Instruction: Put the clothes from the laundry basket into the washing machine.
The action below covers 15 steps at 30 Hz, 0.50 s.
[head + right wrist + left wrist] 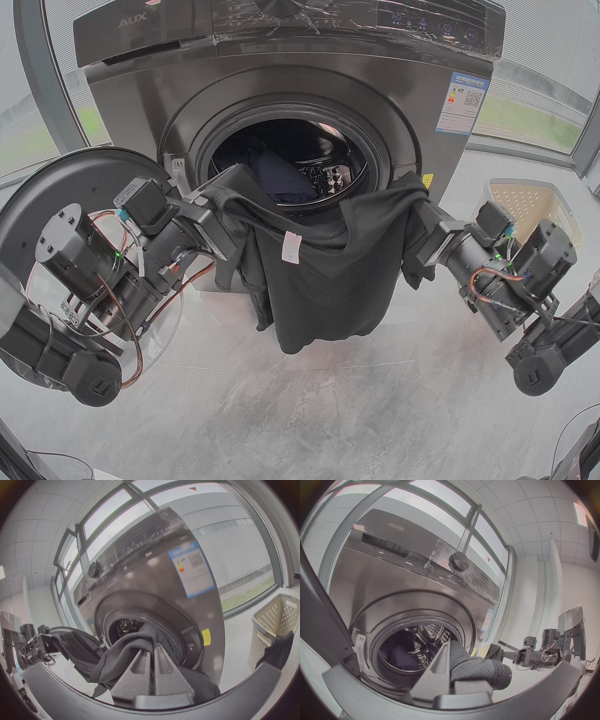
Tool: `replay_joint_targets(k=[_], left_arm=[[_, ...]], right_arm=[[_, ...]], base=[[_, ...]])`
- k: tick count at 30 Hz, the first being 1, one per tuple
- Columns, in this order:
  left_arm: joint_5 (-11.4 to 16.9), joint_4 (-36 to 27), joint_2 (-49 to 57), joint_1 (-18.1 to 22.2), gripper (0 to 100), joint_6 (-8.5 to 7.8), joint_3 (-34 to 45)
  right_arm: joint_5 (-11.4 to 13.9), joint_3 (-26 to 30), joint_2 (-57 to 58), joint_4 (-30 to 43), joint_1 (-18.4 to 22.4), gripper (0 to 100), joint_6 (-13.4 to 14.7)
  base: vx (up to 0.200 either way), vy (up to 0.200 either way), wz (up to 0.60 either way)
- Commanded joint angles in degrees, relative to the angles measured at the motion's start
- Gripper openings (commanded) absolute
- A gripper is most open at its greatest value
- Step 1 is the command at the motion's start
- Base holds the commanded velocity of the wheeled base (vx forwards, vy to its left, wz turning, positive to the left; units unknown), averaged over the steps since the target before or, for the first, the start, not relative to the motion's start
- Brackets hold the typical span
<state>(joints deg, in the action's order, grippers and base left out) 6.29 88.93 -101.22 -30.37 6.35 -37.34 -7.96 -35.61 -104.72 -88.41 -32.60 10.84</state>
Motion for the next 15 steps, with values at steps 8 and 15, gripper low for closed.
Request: replay_joint_targets(k=[8,15], left_arm=[[-0.31,0.19,-2.76,-0.83,0,-0.99,-0.72],[-0.31,0.19,-2.23,-1.19,0,-1.25,-0.1]], right_arm=[[0.58,-4.91,-19.47,-0.01,-3.53,100,-1.78],[0.49,-11.15,-27.03,-0.01,-7.39,100,-2.31]], base=[[0.0,0.0,0.0],[0.0,0.0,0.0]])
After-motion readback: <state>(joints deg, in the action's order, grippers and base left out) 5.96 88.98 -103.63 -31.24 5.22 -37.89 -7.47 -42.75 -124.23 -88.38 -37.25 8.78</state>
